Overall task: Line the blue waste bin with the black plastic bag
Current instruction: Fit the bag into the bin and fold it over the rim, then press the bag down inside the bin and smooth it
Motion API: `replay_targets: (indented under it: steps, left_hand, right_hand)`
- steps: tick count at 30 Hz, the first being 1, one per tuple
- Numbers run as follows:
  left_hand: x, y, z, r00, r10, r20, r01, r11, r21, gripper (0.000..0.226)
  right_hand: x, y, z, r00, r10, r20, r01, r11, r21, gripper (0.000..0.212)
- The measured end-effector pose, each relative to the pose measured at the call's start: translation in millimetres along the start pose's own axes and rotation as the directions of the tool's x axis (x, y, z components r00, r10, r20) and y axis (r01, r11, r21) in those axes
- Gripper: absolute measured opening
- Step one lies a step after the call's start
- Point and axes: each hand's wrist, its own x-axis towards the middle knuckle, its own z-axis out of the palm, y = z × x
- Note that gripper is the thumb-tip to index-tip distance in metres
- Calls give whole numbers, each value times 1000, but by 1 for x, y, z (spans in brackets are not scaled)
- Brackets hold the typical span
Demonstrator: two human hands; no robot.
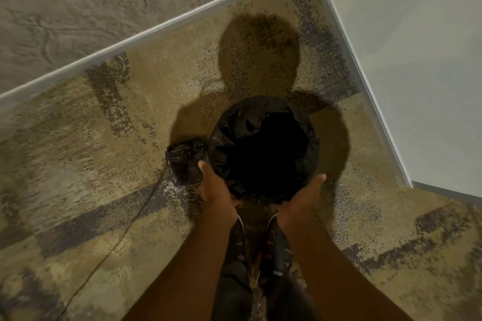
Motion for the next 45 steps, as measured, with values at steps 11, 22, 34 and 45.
replay_targets:
  steps: [11, 22, 34, 45]
  left_hand:
    - [27, 29, -6, 920, 326, -218, -242, 909, 338, 63]
    - [32, 73, 35, 893, 407, 190, -449, 782, 433, 71]
    - [52, 77, 28, 766, 592, 249, -594, 503, 628, 49]
    - [34, 105, 75, 538, 452, 711, -831, 144, 537, 47]
  right_hand:
    - [3, -51, -16, 711, -697, -90, 571, 648, -504, 39]
    - [31, -132, 81, 572, -558, 601, 768, 106, -631, 45]
    - [62, -131, 84, 754, -383, 534, 639, 234, -733, 53]
    - [49, -137, 108, 491, -333, 805, 823, -125, -554, 54]
